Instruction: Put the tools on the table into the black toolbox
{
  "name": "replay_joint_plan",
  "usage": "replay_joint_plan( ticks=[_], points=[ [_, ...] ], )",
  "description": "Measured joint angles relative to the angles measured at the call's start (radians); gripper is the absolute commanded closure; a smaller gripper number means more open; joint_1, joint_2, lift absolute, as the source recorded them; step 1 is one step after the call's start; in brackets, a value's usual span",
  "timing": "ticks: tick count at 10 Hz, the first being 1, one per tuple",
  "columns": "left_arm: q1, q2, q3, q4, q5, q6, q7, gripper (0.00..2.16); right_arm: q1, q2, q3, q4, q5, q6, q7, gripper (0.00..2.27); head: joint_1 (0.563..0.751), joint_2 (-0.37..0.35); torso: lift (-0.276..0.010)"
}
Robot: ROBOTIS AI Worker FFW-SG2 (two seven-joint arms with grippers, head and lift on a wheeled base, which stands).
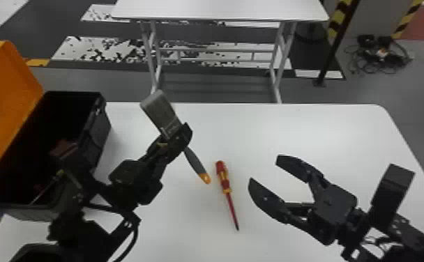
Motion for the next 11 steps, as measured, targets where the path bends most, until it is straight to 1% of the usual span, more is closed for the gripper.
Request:
replay_joint_plan(
  ticks=[2,4,5,6,8,9,11],
  points=[
    [0.022,0.014,0.082,-0.030,-0.046,-0.065,0.015,2.13,0.015,0.020,-0.064,0.052,-0.068,-0.049,0.031,0.07,0.695,0.047,-0.075],
    [0.045,0.027,0.193,-0.063,-0.052,-0.087,0.025,2.13,0.024,0.024,-0.114,0.109,-0.113,-0.081,0.053,0.07,0.695,0.108,-0.075],
    [0.054,0.031,0.246,-0.072,-0.054,-0.104,0.040,2.13,0.030,0.025,-0.129,0.133,-0.125,-0.097,0.057,0.08,0.695,0.144,-0.075],
    [0.059,0.038,0.288,-0.073,-0.070,-0.131,0.055,2.13,0.037,0.025,-0.142,0.151,-0.132,-0.112,0.060,0.08,0.695,0.164,-0.075],
    [0.066,0.038,0.349,-0.050,-0.122,-0.185,0.075,2.13,0.056,0.025,-0.162,0.176,-0.138,-0.148,0.066,0.08,0.695,0.222,-0.075],
    [0.069,0.036,0.371,-0.028,-0.149,-0.232,0.088,2.13,0.068,0.025,-0.168,0.184,-0.141,-0.164,0.067,0.08,0.695,0.237,-0.075],
    [0.068,0.032,0.407,0.031,-0.218,-0.325,0.128,2.12,0.079,0.025,-0.174,0.203,-0.146,-0.187,0.069,0.09,0.695,0.298,-0.075]
  ],
)
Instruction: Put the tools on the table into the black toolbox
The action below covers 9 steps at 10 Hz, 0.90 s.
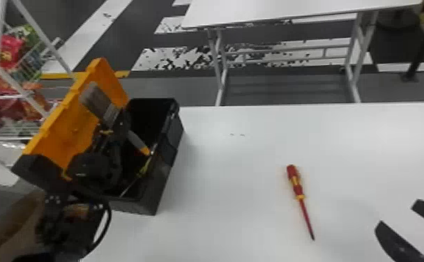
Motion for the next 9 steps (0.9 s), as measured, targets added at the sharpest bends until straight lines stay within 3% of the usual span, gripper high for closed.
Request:
replay_joint_plan(
  ticks=[2,3,4,5,9],
  points=[
    [-0.028,-0.007,0.026,0.079,-0.058,-0.032,0.016,1.92,0.001,0.000,0.000,0.010,-0.004,-0.003,0.000,0.09,0.695,0.341,-0.075],
    [-0.045,-0.010,0.030,0.126,-0.080,-0.055,0.029,1.56,0.001,0.000,0.000,0.012,-0.004,-0.003,0.000,0.09,0.695,0.350,-0.075],
    [-0.060,-0.014,0.039,0.168,-0.097,-0.075,0.031,0.40,0.001,0.000,0.000,0.014,-0.007,-0.003,0.008,0.09,0.695,0.350,-0.075],
    [-0.069,-0.022,0.049,0.190,-0.102,-0.084,0.032,0.00,0.002,0.000,0.000,0.016,-0.012,-0.003,0.014,0.09,0.695,0.350,-0.075],
    [-0.033,-0.035,0.078,0.166,-0.046,-0.139,0.020,0.03,0.006,0.000,0.018,0.017,-0.021,-0.003,0.001,0.09,0.695,0.350,-0.075]
  ],
)
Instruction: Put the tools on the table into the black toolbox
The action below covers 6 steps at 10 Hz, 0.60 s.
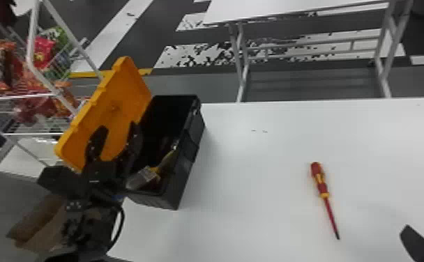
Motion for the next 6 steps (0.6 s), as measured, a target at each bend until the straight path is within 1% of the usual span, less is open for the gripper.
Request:
replay_joint_plan(
  ticks=[1,2,3,4,6],
  points=[
    [0.032,-0.004,-0.007,-0.018,0.016,-0.051,-0.012,0.03,-0.009,0.000,0.021,-0.001,0.011,0.004,-0.030,0.09,0.695,0.350,-0.075],
    [0.062,-0.007,-0.030,-0.029,0.020,-0.112,-0.018,0.03,-0.020,0.000,0.049,-0.004,0.030,0.035,-0.074,0.09,0.695,0.350,-0.075],
    [0.084,-0.007,-0.060,-0.033,0.020,-0.170,-0.032,0.03,-0.034,0.000,0.084,-0.010,0.059,0.098,-0.128,0.10,0.695,0.350,-0.075],
    [0.100,-0.007,-0.094,-0.033,0.017,-0.208,-0.041,0.03,-0.052,0.000,0.125,-0.020,0.092,0.176,-0.185,0.10,0.695,0.350,-0.075],
    [0.129,0.003,-0.158,-0.030,0.003,-0.265,-0.053,0.03,-0.092,0.000,0.221,-0.044,0.159,0.316,-0.287,0.11,0.695,0.350,-0.075]
  ],
)
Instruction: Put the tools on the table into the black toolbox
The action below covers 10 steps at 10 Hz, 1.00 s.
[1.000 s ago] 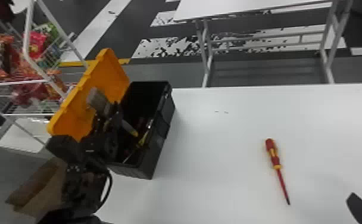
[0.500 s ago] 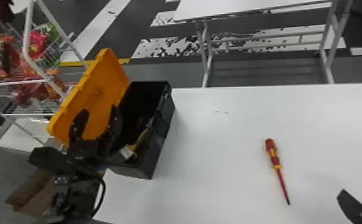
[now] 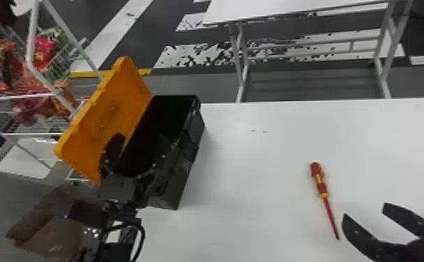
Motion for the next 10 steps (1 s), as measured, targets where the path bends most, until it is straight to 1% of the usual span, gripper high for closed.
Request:
replay_joint_plan(
  ticks=[1,2,3,5,7,10],
  points=[
    [0.009,0.008,-0.026,0.003,-0.004,-0.014,-0.009,0.03,-0.024,0.000,0.046,-0.006,0.034,0.051,-0.052,0.11,0.695,0.350,-0.075],
    [0.018,0.020,-0.052,0.008,-0.006,-0.036,-0.011,0.03,-0.054,0.000,0.085,-0.007,0.072,0.104,-0.095,0.11,0.695,0.350,-0.075],
    [0.025,0.036,-0.082,0.015,-0.008,-0.062,-0.010,0.03,-0.085,0.000,0.109,-0.007,0.096,0.153,-0.127,0.11,0.695,0.350,-0.075],
    [0.029,0.070,-0.136,0.031,-0.009,-0.121,-0.007,0.03,-0.147,0.000,0.129,0.001,0.125,0.234,-0.189,0.11,0.695,0.338,-0.075],
    [0.031,0.093,-0.169,0.046,-0.009,-0.163,-0.005,0.03,-0.208,0.000,0.135,0.031,0.135,0.267,-0.221,0.11,0.695,0.298,-0.075],
    [0.031,0.101,-0.186,0.064,-0.005,-0.172,-0.005,0.03,-0.253,0.000,0.160,0.078,0.144,0.303,-0.241,0.12,0.695,0.298,-0.075]
  ],
)
